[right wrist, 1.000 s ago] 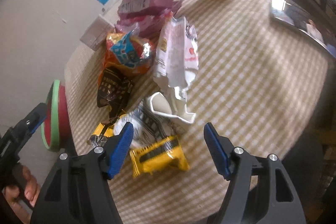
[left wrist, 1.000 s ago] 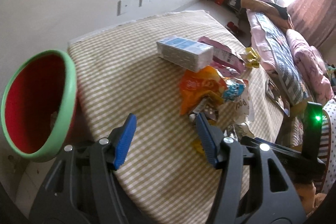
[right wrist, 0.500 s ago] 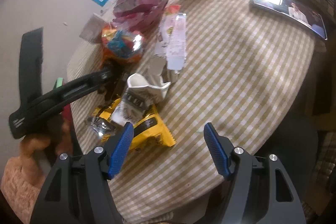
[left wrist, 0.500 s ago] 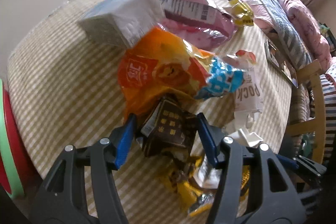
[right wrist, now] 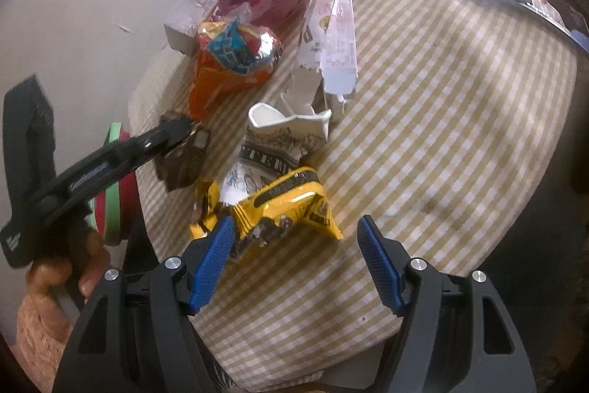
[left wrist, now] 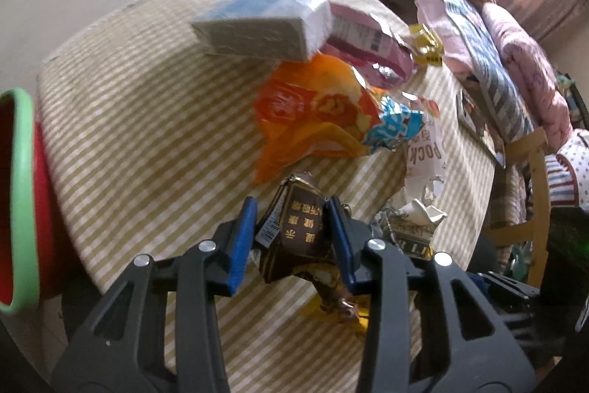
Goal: Collect trash
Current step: 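Grasp the yellow wrapper with the right gripper while the left holds the brown wrapper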
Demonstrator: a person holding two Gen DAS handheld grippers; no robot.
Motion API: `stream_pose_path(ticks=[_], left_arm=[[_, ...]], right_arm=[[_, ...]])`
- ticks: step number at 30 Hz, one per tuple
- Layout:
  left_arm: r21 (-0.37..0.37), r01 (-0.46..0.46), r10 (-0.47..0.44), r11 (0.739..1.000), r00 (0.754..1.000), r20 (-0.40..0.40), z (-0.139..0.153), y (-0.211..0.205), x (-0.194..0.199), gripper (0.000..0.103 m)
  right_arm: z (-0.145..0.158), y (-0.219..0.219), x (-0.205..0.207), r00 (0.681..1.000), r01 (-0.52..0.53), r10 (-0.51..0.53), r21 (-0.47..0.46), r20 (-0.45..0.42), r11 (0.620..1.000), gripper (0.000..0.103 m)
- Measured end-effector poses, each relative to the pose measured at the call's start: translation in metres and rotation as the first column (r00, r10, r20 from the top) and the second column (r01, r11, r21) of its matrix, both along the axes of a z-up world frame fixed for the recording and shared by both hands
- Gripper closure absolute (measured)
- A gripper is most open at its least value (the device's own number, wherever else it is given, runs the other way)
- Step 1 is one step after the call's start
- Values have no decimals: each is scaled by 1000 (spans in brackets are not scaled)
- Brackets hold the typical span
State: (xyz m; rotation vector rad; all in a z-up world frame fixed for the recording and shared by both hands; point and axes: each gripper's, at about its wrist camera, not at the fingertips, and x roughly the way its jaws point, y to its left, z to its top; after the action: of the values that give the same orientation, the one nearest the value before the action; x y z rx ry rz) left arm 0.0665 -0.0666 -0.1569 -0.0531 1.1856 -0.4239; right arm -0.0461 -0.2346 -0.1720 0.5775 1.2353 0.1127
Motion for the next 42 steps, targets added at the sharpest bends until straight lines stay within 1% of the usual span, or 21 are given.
stream_pose_path(ticks=[2,4,7,10,18,22,27,42], left_arm=[[-7,-23,23,1000,1000,15,6,8,-3,65],[-22,-50,50,999,998,24,12,15,-5,65],[-45,-79,80,996,996,32,20,24,-8,65],[-54,-94,97,994,994,52,28,30,-9,65],[-63,-122,128,990,987,97,43,42,-13,65],[-62,-130,136,990,984,114,47,45,-15,65],[-68,-140,147,988,982,114,48,51,-17,65],[-86,-202,213,976,966,145,58,81,-20,65]], right_arm=[[3,-1,2,1000,-6,6,-4,18,1000,37],[5,2,4,999,-29,29,-17,25,999,51],[6,7,6,999,-39,39,-7,31,999,60],[15,7,6,997,-43,44,-26,62,999,65],[38,0,7,991,-20,25,-43,128,999,65],[52,3,11,985,-28,38,-58,168,998,65],[66,10,18,976,-49,63,-73,208,996,65],[73,51,32,960,-145,165,-102,224,984,65]])
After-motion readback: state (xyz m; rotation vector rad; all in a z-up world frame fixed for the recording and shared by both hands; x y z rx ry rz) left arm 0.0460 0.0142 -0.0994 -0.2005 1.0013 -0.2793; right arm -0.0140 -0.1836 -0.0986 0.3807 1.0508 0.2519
